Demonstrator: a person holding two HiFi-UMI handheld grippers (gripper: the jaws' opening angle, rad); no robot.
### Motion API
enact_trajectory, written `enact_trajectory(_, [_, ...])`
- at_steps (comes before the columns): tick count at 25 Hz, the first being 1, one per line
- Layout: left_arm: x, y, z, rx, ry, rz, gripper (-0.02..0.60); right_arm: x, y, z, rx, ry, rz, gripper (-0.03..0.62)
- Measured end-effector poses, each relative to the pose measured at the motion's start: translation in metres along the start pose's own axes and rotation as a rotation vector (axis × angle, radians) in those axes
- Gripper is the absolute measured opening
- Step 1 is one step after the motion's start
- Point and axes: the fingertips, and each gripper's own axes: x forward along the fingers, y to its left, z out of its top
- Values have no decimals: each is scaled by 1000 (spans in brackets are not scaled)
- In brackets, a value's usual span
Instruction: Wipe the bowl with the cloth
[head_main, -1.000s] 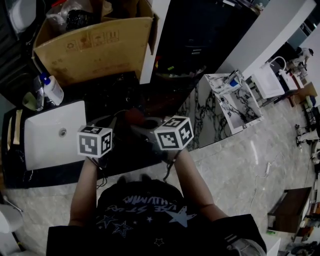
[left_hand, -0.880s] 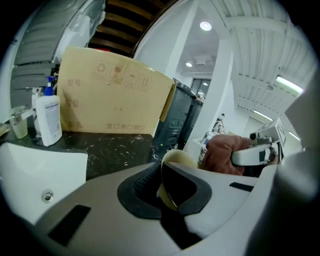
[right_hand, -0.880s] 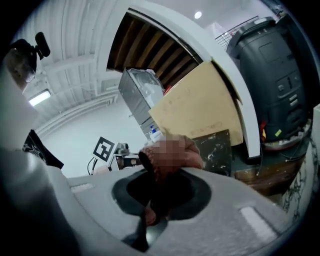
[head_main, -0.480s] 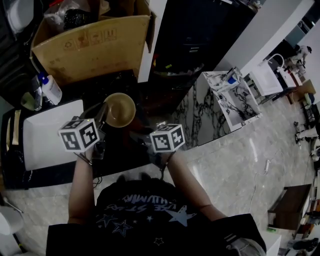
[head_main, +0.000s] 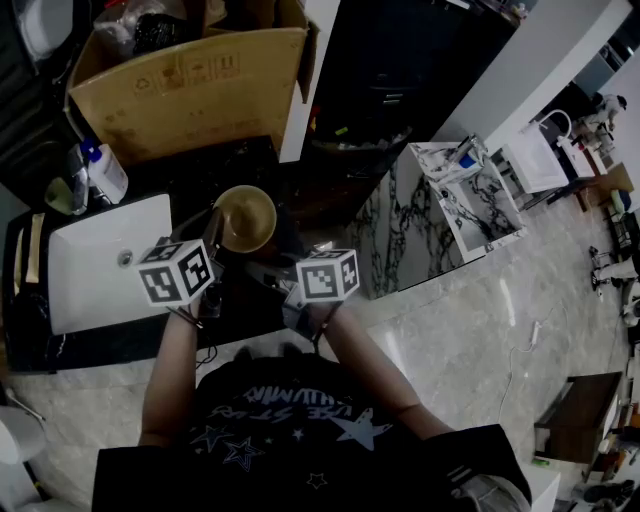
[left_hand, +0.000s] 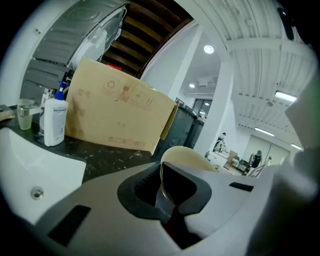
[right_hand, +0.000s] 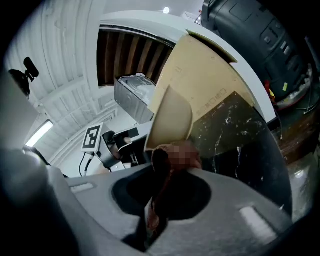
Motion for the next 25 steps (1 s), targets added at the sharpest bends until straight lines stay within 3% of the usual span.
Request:
enact_trajectory(4, [-4,14,-7,46,26,45,20,-14,-3,2,-15,-13,-31,48])
enact_trajectory(9, [-13,14,-15,95,95,-15,21,-35,-5,15,-155,-17,-69,48])
enact_trajectory(14, [-29,2,-25,180,220,-181,20,-48,5,30,-345,8,4,48])
enact_trajectory(21, [-48,-27,-49,247,314,-458,20,-45,25,18,-578,211,194,48])
enact_trajectory(25, [-65,-45,-52,252,338,-609,21,-35,42,14,-628,287,323,48])
